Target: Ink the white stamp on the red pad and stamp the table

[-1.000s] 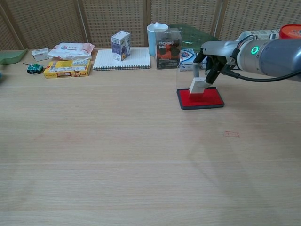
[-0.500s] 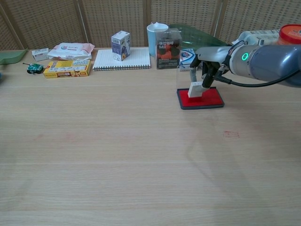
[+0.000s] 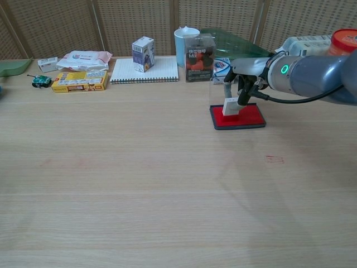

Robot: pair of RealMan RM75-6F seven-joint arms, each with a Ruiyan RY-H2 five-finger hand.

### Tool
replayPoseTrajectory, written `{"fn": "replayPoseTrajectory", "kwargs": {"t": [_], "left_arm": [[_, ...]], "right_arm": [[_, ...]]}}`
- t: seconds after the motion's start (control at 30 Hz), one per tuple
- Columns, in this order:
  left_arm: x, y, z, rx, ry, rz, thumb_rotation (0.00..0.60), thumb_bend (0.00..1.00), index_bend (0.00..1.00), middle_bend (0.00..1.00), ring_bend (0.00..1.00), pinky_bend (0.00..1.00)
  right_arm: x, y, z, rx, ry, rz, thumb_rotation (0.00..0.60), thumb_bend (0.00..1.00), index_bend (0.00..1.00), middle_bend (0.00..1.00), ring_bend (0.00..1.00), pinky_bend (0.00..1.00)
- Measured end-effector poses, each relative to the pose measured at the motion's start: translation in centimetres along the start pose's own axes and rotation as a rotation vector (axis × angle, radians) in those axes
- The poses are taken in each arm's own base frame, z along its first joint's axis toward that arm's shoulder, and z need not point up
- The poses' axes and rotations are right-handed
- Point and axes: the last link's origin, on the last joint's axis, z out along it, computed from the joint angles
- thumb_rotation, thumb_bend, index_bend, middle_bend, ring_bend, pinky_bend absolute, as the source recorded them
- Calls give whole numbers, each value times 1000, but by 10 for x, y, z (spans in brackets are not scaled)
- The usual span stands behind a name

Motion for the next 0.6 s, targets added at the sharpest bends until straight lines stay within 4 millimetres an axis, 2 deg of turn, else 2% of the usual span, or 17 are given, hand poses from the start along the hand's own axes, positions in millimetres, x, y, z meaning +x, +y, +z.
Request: {"fn": "replayPoseTrajectory", "kwargs": {"t": [0.27, 0.6], "left_arm": [[1, -1, -1, 1, 3, 1, 181, 209, 329, 333, 282, 121], [6, 3, 1, -19, 19, 1, 178, 209, 330, 333, 282, 121]], "right_arm": [[4, 0, -1, 1, 10, 9, 600, 425, 736, 1000, 1000, 1000], [23, 7, -24, 21, 48, 57, 600, 424, 736, 1000, 1000, 1000]]}}
